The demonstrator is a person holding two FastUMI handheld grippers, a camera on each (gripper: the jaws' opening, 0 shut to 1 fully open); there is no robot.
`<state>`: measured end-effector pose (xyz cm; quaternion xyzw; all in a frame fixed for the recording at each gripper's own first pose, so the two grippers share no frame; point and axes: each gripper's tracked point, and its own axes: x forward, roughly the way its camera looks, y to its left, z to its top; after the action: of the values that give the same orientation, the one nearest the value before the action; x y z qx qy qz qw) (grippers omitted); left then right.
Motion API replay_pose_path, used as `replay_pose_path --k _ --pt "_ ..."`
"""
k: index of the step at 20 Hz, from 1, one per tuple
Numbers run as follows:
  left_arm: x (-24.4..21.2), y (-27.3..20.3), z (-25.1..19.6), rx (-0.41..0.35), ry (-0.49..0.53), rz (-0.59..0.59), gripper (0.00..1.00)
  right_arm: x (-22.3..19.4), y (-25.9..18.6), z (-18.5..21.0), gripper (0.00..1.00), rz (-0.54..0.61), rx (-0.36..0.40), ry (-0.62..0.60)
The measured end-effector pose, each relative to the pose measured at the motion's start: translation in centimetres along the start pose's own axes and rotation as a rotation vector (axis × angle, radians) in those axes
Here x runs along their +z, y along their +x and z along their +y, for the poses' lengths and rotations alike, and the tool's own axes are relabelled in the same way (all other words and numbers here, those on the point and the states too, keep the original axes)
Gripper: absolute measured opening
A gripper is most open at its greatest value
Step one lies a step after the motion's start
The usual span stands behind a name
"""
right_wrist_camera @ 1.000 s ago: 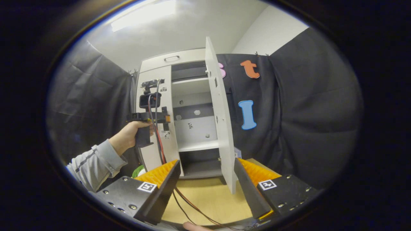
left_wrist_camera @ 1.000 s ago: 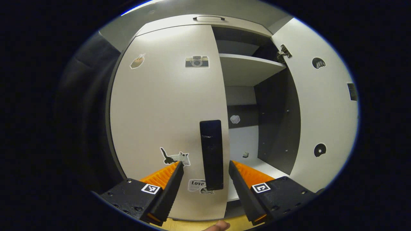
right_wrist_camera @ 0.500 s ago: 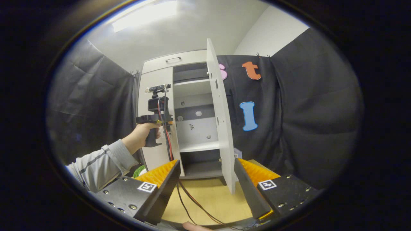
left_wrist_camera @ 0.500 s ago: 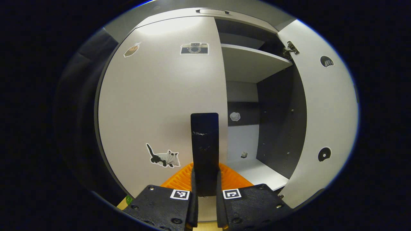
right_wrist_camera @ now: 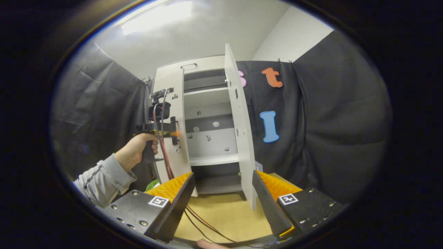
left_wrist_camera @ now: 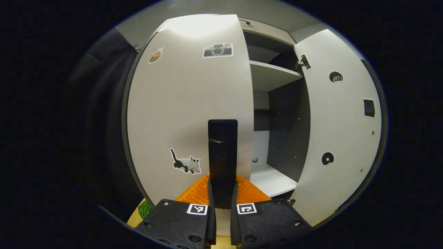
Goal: Open the right door of the double-door shoe cabinet with the right hand, and open the left door with the left hand.
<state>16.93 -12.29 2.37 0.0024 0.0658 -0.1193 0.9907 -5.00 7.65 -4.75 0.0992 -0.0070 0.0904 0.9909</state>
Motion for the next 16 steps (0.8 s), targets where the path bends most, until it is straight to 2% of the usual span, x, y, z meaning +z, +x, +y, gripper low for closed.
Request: replay_pose_path --k 5,10,16 --pt "0.1 -5.4 2.4 -0.047 0.030 -0.024 0.16 -0.1 0.2 1.0 0.99 -0.004 0.004 0.000" --pt "0.2 -9.9 6.5 -0.020 0.031 -0.036 0.17 -0.1 0.7 1.3 0.99 -0.006 -0.017 0.021" --pt "0.5 -12.4 10.5 0.032 0.057 -0.044 0.13 -0.4 1.7 2.6 0.99 -0.002 -0.009 0.019"
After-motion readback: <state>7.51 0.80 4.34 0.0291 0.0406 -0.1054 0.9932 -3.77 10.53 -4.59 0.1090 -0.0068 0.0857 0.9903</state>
